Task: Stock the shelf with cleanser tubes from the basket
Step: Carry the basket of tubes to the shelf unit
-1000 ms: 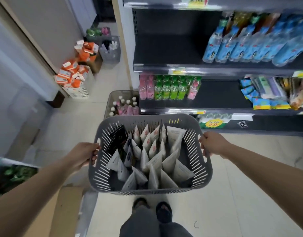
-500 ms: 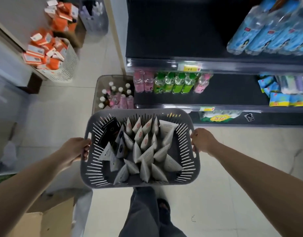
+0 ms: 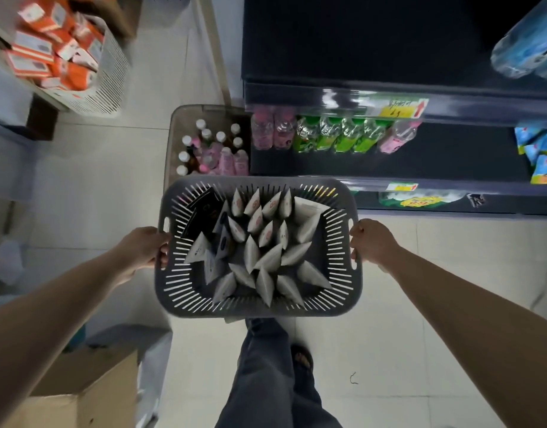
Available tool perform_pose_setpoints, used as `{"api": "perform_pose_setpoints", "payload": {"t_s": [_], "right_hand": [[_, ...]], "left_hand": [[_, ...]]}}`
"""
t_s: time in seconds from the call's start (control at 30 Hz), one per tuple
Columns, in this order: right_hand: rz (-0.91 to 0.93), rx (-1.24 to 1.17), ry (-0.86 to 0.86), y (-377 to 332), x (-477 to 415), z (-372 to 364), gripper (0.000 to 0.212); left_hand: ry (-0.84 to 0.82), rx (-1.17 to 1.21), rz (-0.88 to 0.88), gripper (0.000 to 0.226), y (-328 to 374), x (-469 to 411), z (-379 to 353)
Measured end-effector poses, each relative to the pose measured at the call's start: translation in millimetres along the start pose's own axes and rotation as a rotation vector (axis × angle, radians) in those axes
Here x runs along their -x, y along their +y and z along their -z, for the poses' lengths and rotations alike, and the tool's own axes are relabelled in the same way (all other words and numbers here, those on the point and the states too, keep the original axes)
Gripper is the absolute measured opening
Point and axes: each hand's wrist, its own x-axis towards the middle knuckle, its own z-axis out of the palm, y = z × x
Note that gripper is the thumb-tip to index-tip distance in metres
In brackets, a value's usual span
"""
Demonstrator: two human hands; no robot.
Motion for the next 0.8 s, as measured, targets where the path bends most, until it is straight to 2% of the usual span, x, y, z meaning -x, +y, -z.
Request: {"api": "perform_pose_setpoints", "payload": {"t_s": [0.17,0.4,0.5,0.7,0.8], "right_hand": [[-0.015,-0.019,-0.019,-3,-13,-7,0.022],[-0.043,-0.065,-0.012,-2,-23,-18,0.014],[-0.048,-0.054,-0.025,1,-27,-22,0.019],[-0.089,-0.134,-0.045,2,-33,-23,0.023],[-0.171,-0.271,-0.087,-1,-34,-19,0.028]], "left_hand": [[-0.001,-0.042,0.029,0.023,-5,-17,-3],[0.015,-0.081,0.051,0.025,-16,-35,-6],[0.013,-0.095,0.055,0.022,-20,-39,-7],[-0.08,-0.109,0.038,0.016,-26,-38,0],[-0.164,-0.059,0.012,0.016,-29,-37,6]]}}
